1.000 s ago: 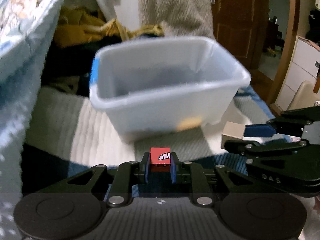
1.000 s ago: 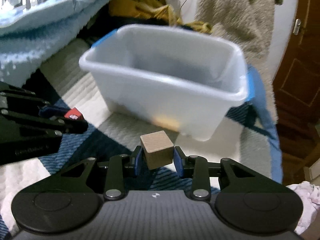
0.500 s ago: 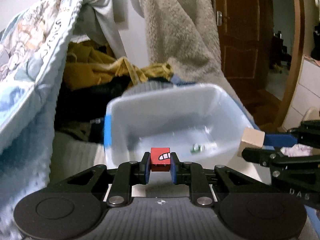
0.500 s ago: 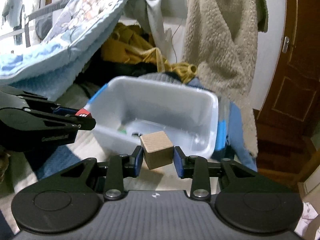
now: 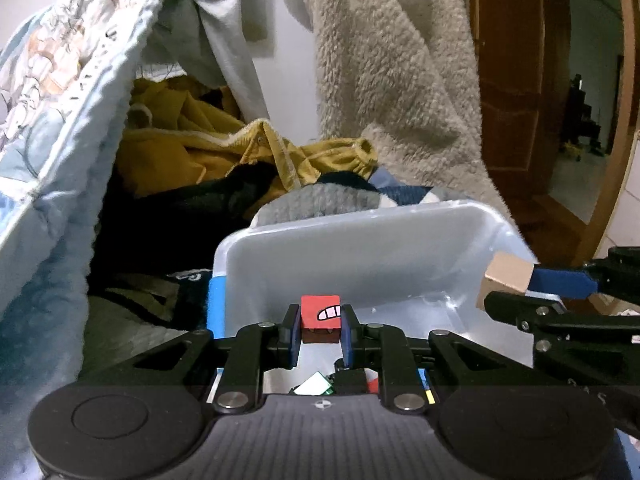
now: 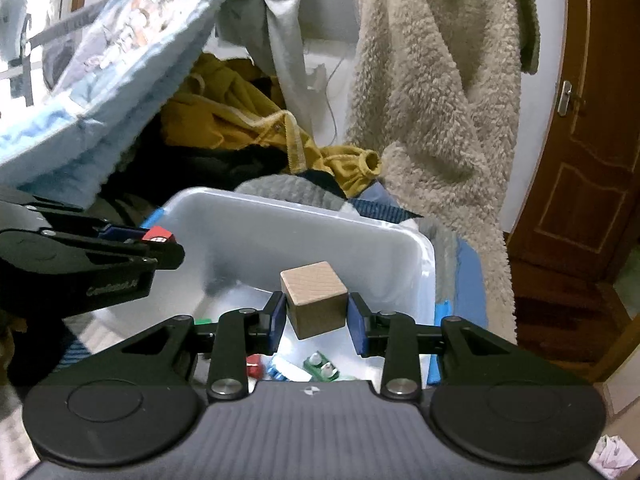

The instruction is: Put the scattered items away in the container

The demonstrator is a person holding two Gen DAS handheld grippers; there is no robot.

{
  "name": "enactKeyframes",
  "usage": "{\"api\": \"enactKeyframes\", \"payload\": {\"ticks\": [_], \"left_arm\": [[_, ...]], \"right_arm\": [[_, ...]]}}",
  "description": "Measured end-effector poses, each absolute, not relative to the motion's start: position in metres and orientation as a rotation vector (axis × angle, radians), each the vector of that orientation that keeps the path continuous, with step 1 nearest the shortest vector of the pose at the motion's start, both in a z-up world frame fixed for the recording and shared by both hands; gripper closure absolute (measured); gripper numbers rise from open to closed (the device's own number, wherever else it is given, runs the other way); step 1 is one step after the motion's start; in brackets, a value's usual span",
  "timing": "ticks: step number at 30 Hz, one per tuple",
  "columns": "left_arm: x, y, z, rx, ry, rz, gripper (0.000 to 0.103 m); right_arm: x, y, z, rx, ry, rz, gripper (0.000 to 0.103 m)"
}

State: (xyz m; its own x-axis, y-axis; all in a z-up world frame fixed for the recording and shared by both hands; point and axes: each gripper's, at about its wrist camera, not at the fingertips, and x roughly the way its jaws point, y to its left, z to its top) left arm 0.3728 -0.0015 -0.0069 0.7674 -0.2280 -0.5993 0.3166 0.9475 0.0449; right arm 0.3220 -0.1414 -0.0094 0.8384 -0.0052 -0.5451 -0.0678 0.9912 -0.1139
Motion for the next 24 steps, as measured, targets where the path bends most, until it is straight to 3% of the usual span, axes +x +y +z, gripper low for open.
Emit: {"api": "enactKeyframes", "payload": {"ticks": [7, 8, 10, 13, 17, 19, 24], "left_arm": [[0.384, -0.002, -0.035, 0.12, 0.679, -0.287, 0.079], [0.384, -0.003, -0.036, 0.121, 0.679, -0.284, 0.077], [0.382, -0.004, -0.037, 0.127, 0.669, -0.269, 0.06], [0.377, -0.006, -0.031, 0.141, 0.642, -0.253, 0.036], [0.374, 0.0, -0.019, 0.11, 0.64, -0.263, 0.033], [0.372, 0.003, -0.014, 0.101, 0.64, -0.276, 0.027], [0.363, 0.001, -0.003, 0.141, 0.607, -0.276, 0.025]], "right_arm": [[0.346, -0.148, -0.029, -0.123, 0.63, 0.023, 0.066], [0.346, -0.148, -0.031, -0.126, 0.631, 0.022, 0.066], [0.347, -0.147, -0.032, -0.133, 0.628, 0.015, 0.065], [0.347, -0.146, -0.03, -0.146, 0.62, 0.027, 0.043], [0.338, -0.14, -0.021, -0.186, 0.581, 0.014, 0.029], [0.335, -0.14, -0.015, -0.195, 0.568, 0.012, 0.026], [0.323, -0.143, -0.002, -0.213, 0.575, -0.002, 0.018]]}}
